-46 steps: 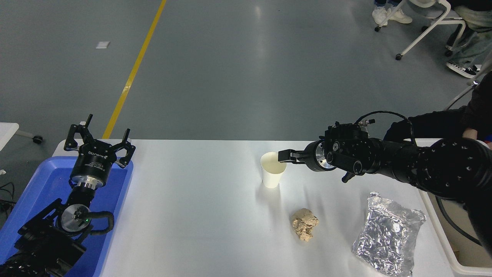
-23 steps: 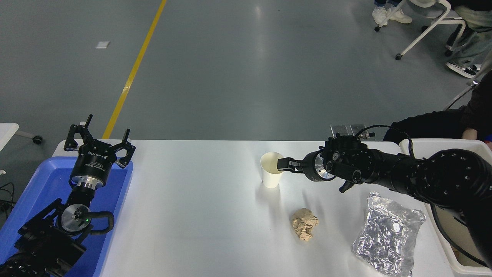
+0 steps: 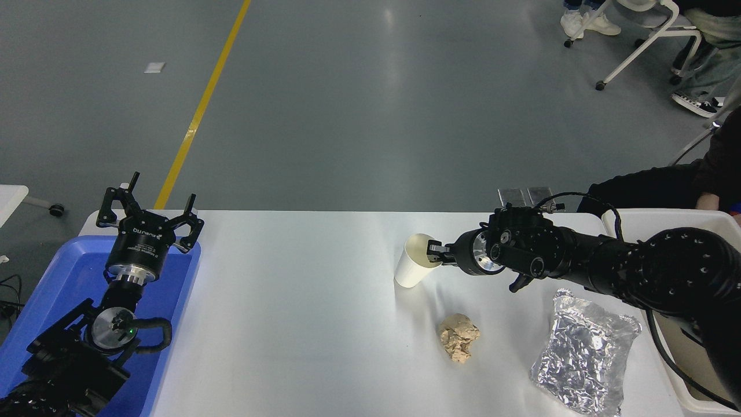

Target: Pick up paper cup place in dustbin

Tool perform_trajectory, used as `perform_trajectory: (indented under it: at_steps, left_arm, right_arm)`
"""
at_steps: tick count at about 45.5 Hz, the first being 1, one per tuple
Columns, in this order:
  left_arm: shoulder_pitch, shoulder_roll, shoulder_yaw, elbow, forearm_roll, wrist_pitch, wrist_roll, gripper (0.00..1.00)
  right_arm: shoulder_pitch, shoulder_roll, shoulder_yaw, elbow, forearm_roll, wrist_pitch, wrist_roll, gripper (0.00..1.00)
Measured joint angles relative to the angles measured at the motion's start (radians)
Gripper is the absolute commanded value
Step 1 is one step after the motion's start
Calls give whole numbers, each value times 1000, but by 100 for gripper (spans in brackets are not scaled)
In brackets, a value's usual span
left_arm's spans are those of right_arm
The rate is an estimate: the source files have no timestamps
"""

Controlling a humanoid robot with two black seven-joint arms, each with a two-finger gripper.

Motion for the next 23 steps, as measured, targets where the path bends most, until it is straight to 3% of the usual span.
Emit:
perform_trajectory:
  at_steps: [12,23]
  left_arm:
    - [1,0,0,0,0,0,1,100]
    - [3,1,0,0,-1,0,1,100]
  right_arm:
    - [99,0,-38,65,11,33,1,0]
    - [383,-21,-124,289,93,120,0,0]
